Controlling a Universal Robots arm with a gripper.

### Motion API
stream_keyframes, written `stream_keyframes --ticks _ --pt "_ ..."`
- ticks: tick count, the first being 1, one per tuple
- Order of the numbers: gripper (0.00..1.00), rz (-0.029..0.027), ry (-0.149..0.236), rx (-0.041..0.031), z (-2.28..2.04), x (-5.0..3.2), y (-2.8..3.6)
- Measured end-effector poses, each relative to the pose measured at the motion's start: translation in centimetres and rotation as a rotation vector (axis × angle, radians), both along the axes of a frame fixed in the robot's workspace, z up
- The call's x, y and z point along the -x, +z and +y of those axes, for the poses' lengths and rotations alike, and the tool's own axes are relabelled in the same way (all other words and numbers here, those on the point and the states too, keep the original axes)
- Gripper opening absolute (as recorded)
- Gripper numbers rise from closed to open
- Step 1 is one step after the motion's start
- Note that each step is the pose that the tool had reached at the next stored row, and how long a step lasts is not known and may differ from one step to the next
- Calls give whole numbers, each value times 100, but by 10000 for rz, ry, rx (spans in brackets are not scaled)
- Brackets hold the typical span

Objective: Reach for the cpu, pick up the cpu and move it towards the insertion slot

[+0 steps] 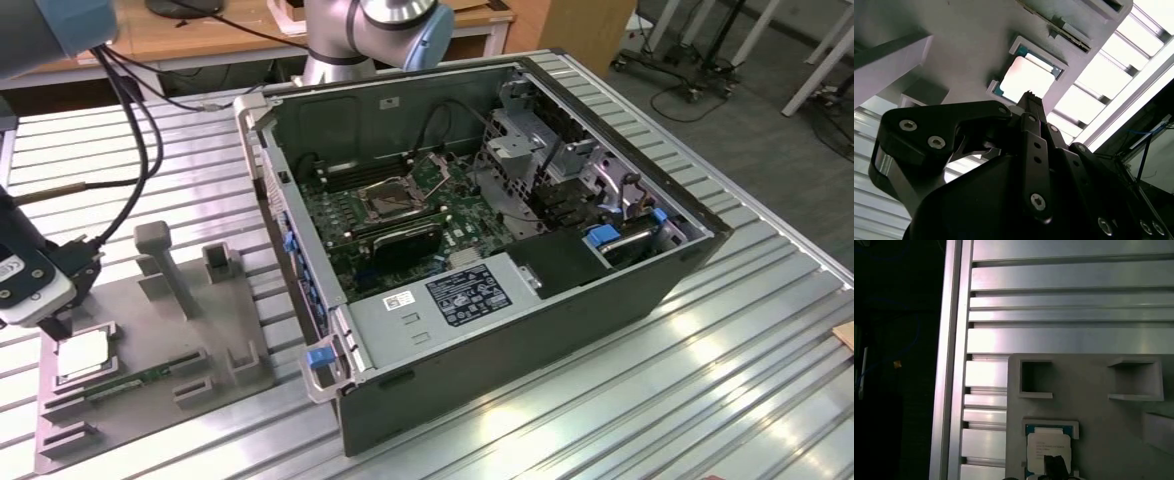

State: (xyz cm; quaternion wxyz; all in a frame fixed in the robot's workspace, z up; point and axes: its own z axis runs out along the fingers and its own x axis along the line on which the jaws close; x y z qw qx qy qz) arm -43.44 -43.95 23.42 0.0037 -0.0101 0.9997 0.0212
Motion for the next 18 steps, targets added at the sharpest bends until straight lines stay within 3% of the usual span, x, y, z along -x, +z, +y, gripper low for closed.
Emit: stream_keyframes --ticks 10,18 --pt "11 2 -1 1 0 23 -145" --pt "11 -2 -1 -2 1 23 -174"
